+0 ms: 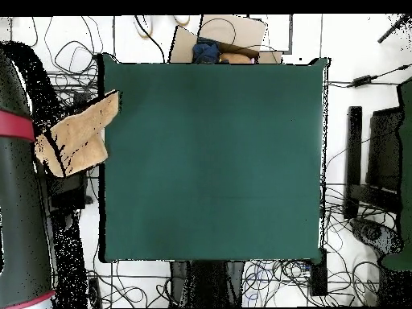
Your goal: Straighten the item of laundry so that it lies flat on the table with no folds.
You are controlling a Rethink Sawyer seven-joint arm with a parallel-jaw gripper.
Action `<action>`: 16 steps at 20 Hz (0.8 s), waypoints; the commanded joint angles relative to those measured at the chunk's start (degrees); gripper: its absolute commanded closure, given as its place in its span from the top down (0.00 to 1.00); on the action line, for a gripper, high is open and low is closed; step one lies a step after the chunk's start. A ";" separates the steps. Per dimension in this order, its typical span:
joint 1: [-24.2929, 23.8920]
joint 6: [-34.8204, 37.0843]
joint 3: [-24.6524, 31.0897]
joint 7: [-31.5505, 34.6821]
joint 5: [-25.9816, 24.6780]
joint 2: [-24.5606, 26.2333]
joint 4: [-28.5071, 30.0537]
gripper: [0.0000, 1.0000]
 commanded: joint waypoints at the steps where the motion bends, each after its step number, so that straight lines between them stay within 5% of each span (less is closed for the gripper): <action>1: 0.00 -1.85 2.75 14.65 0.87 -2.25 11.42 0.00; 16: -3.39 -9.88 3.82 1.60 -1.59 -11.37 27.13 0.00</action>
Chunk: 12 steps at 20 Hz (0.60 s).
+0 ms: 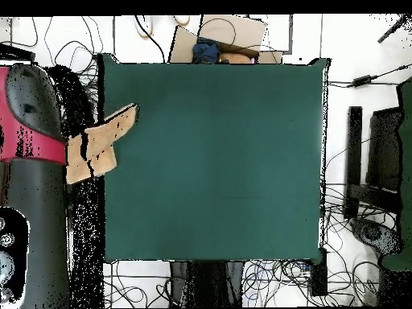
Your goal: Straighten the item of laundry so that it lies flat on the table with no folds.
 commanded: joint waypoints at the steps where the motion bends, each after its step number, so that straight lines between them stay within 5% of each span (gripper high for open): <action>1: -3.00 -5.53 3.91 0.99 -1.50 -5.07 14.67 0.00; 12: -5.43 -8.31 5.69 -4.07 -3.29 -8.73 19.66 0.00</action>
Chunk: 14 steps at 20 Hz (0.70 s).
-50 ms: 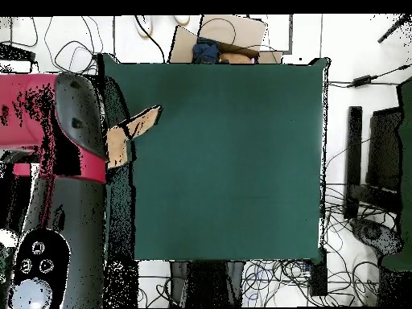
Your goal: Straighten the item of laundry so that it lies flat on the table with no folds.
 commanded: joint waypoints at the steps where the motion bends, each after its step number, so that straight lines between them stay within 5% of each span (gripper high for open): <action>1: -2.38 -6.17 5.65 -4.66 -2.87 -3.25 13.66 0.00; 14: -6.92 -19.88 10.84 -11.31 -2.41 -7.26 26.13 0.00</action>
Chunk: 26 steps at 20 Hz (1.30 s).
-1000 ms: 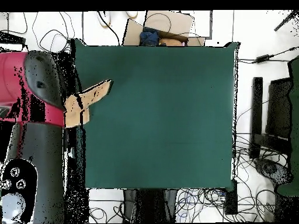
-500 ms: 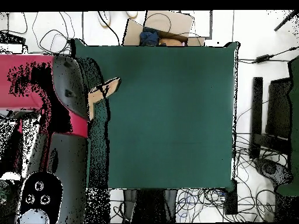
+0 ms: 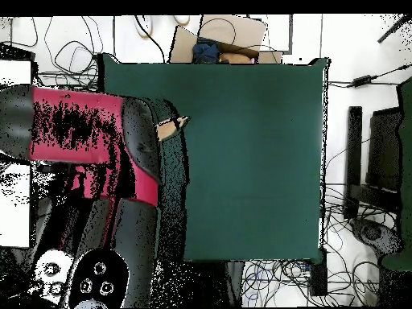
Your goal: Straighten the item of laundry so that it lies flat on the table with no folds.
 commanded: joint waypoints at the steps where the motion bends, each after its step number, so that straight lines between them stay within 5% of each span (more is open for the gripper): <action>1: -3.77 -9.81 10.04 -11.69 -1.78 -2.48 17.07 0.00; 26: -19.48 -24.63 27.12 -17.80 -5.67 -7.79 31.52 0.00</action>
